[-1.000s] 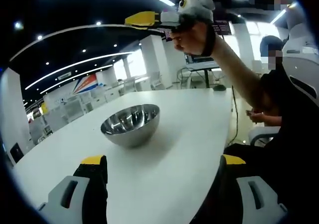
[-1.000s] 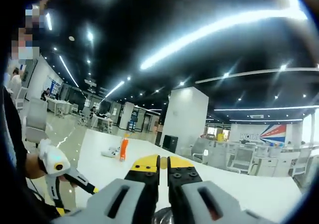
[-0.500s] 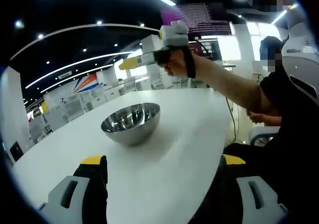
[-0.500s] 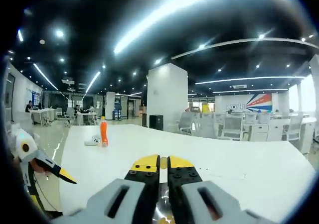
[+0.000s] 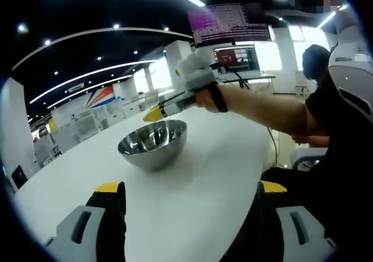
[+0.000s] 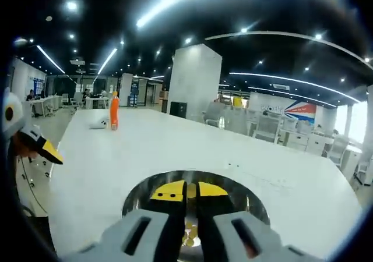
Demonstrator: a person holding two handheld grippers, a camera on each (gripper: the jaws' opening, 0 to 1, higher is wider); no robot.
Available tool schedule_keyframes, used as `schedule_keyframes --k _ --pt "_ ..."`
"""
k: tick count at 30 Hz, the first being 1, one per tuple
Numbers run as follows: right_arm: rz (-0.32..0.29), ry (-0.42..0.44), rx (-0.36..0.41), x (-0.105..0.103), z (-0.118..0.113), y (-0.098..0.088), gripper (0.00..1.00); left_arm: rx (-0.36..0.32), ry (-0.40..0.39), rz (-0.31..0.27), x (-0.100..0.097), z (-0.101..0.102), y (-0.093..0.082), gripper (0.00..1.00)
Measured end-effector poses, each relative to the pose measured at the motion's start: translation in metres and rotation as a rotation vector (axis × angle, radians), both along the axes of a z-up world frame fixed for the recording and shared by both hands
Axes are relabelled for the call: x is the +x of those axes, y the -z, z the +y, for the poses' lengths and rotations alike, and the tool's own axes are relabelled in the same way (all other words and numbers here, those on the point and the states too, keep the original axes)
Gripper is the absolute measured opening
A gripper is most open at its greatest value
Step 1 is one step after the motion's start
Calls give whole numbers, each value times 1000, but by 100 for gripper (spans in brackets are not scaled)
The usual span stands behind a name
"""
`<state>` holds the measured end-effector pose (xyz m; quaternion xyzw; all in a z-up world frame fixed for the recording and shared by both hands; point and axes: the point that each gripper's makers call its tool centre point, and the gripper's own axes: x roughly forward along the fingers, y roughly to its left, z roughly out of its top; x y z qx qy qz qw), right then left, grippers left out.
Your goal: Pick up the QQ candy scattered on the table and place it into the stainless steel bowl on the table
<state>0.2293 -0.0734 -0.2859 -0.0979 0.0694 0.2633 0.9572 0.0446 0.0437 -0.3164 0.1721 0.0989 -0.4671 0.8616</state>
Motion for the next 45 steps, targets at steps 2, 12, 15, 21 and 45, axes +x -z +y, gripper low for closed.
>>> schedule_keyframes --k 2,12,15,21,45 --pt "13 -1 4 -1 1 5 6 2 -1 0 0 0 0 93" --pt "35 -35 60 -5 6 13 32 -4 5 -2 -1 -1 -1 93" --pt "42 -53 101 -7 9 12 41 -1 2 -2 -1 0 -1 93" --pt "38 -51 77 -8 9 14 42 -2 3 -4 -2 0 -1 93" --pt "-86 -308 192 -48 -45 -10 97 -292 -33 -103 139 6 -18 95"
